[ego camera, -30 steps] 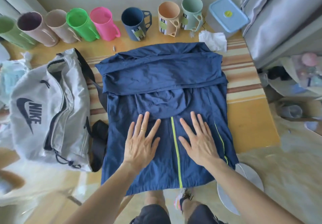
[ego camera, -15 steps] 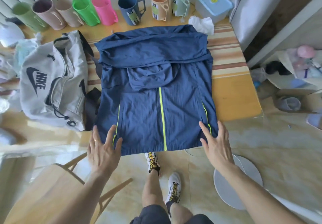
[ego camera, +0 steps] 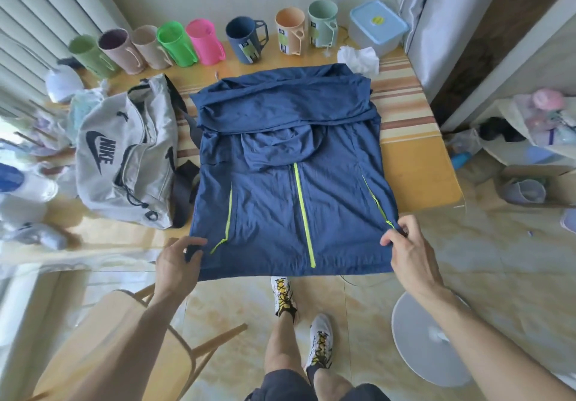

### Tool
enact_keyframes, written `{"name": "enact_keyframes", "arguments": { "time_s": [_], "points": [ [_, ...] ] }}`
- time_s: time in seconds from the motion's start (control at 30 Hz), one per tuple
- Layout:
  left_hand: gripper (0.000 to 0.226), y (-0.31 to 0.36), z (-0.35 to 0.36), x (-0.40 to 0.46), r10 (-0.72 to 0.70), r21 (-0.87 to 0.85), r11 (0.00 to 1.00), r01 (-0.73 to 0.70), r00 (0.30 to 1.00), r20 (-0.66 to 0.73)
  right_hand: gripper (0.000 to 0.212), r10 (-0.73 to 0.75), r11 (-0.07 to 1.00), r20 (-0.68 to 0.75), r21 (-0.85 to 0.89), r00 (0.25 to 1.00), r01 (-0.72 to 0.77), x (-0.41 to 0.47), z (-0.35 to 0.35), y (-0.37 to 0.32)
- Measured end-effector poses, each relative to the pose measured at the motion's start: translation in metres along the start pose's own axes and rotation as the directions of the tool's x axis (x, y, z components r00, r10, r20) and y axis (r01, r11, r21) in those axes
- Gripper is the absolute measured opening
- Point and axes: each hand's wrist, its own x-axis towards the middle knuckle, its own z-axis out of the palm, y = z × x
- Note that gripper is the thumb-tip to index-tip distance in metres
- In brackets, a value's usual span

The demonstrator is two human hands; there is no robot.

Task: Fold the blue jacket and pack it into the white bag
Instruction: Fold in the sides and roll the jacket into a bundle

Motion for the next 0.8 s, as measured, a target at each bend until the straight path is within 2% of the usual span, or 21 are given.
{"name": "enact_keyframes", "arguments": {
  "time_s": [0.07, 0.17, 0.3, 0.43, 0.5, 0.57, 0.6, 0.7, 0.73, 0.8],
  "points": [
    [0.027, 0.005, -0.012, -0.009, 0.023, -0.074, 0.997, -0.023, 1.0, -0.001, 0.038, 0.01, 1.0, -0.023, -0.019, 1.0, -0.011, -0.007, -0.02, 0.007],
    [0.037, 0.014, -0.031, -0.021, 0.035, -0.283, 0.959, -0.031, 0.999, 0.007, 0.037, 0.003, 1.0, -0.098, -0.028, 0.995, -0.006, -0.011, -0.053, 0.013],
    [0.037, 0.042, -0.053, -0.016, -0.045, -0.561, 0.824, 0.075, 0.997, 0.068, 0.033, 0.041, 0.999, -0.198, 0.031, 0.979, -0.036, 0.017, -0.088, 0.006],
    [0.038, 0.081, -0.076, 0.03, -0.124, -0.681, 0.717, 0.15, 0.988, 0.087, 0.027, 0.008, 0.991, -0.252, 0.133, 0.968, 0.027, 0.08, -0.11, -0.021],
    [0.045, 0.104, -0.088, 0.057, -0.115, -0.69, 0.71, 0.143, 0.99, 0.087, 0.021, 0.049, 0.983, -0.233, 0.182, 0.971, -0.006, 0.117, -0.118, -0.036],
    [0.047, 0.118, -0.095, 0.089, -0.063, -0.633, 0.77, 0.08, 0.997, 0.049, 0.015, 0.092, 0.976, -0.216, 0.213, 0.972, -0.045, 0.159, -0.122, -0.046],
    [0.042, 0.124, -0.095, 0.108, -0.041, -0.598, 0.8, 0.053, 0.999, 0.033, 0.022, 0.11, 0.974, -0.177, 0.216, 0.978, -0.071, 0.18, -0.124, -0.049],
    [0.005, 0.129, -0.088, 0.178, -0.032, -0.487, 0.873, 0.027, 0.999, -0.002, 0.067, 0.132, 0.986, 0.009, 0.1, 0.991, -0.132, 0.243, -0.124, -0.052],
    [0.019, 0.131, -0.083, 0.202, -0.06, -0.45, 0.892, 0.043, 0.998, -0.023, 0.069, 0.119, 0.993, 0.025, 0.014, 0.993, -0.119, 0.265, -0.12, -0.053],
    [0.022, 0.139, -0.075, 0.242, -0.124, -0.434, 0.896, 0.093, 0.991, -0.044, 0.041, 0.08, 0.992, 0.003, -0.097, 0.997, -0.08, 0.307, -0.106, -0.05]
  ]
}}
